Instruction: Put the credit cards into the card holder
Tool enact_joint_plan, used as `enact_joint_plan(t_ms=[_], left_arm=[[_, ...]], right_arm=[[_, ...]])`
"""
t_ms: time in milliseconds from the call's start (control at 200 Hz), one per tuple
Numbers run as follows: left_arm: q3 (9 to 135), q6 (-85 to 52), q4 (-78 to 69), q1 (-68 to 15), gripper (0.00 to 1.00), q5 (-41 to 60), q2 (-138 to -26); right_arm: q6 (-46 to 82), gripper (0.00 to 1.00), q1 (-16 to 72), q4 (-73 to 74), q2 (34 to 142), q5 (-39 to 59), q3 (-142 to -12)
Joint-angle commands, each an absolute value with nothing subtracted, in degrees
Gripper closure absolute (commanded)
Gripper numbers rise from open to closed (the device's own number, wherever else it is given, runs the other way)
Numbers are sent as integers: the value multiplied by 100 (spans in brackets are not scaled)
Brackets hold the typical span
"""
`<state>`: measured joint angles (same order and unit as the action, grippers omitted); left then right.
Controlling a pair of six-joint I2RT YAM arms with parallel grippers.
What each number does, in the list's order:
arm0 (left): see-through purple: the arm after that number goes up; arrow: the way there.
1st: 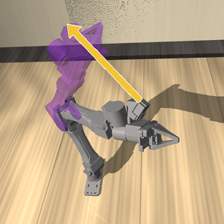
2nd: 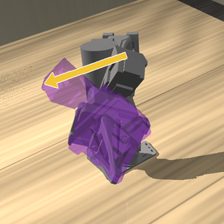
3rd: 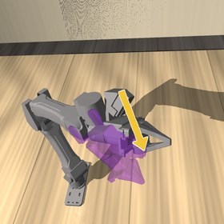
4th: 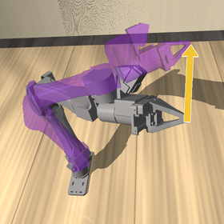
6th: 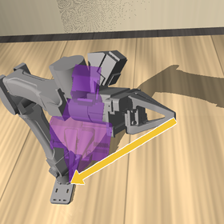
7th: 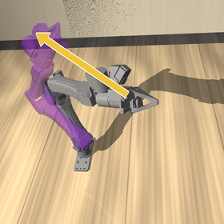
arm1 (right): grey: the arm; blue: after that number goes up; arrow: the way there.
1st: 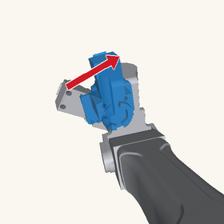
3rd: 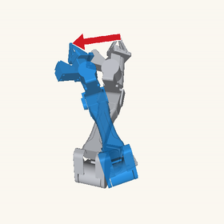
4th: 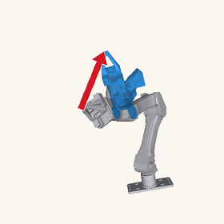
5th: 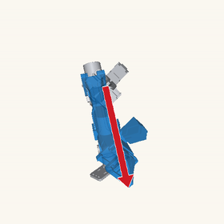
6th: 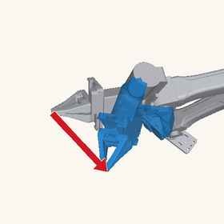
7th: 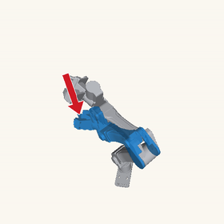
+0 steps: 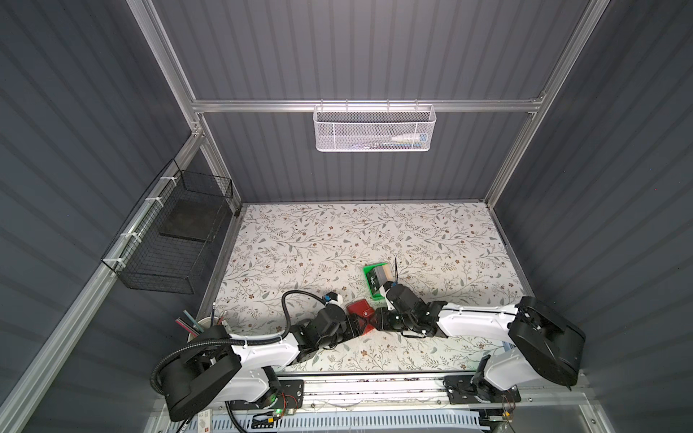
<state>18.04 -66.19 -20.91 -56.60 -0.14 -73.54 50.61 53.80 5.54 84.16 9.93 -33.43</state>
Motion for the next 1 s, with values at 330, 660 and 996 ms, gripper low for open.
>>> enact_joint_plan(t_ms=[330, 660, 996], left_arm=[[1703, -6044, -1462, -4908, 33, 906, -6535], [1666, -5734, -972, -4579, 33, 1645, -6308], [1527, -6020, -1296, -4577, 36, 1306, -6399]], right_arm=[[5401, 59, 5669, -345, 7619, 269, -3247], [5263, 55, 5401, -527, 7524, 197, -3463], [4902, 55, 5056, -278, 7599, 819, -3385]])
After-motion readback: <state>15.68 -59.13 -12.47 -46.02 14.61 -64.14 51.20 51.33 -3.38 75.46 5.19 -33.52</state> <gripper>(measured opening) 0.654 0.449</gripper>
